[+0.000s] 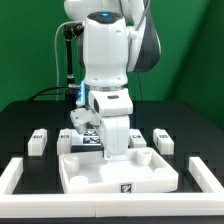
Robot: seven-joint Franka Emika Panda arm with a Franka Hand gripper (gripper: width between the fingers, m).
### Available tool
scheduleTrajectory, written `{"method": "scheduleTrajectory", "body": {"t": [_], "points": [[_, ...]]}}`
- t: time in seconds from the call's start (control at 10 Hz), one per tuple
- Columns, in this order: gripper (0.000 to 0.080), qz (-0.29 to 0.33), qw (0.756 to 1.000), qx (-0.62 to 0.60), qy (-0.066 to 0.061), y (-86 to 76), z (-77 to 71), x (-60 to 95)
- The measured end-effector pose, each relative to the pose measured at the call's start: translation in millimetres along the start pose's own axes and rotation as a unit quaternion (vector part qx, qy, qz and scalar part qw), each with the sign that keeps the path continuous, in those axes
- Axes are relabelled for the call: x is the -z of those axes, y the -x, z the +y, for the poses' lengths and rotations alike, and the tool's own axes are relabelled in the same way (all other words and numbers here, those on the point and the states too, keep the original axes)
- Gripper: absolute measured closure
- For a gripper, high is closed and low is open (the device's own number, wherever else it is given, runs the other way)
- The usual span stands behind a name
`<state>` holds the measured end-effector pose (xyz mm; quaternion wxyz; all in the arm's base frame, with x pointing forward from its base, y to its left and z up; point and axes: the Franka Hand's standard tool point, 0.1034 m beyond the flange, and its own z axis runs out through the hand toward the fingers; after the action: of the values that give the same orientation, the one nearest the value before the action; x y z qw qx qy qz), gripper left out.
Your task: Assemble desk
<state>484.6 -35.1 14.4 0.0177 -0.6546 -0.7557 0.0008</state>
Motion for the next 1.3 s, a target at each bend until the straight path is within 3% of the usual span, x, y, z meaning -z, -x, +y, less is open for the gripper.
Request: {"method": "scheduleTrajectory", "body": {"t": [0.4,0.6,0.9,1.3], "points": [[0.0742,0.001,1.000,-0.013,0.001,-3.0,1.5,-0.5],[0.0742,0.007,0.998,-0.058,0.013,-29.2,23.4,-0.4],[0.0742,0.010,0.995,-0.099,0.021,-57.2,47.3,-0.3],[0.0742,0.009,0.996,-0.085,0.020,-62.5,48.3,-0.5]]}}
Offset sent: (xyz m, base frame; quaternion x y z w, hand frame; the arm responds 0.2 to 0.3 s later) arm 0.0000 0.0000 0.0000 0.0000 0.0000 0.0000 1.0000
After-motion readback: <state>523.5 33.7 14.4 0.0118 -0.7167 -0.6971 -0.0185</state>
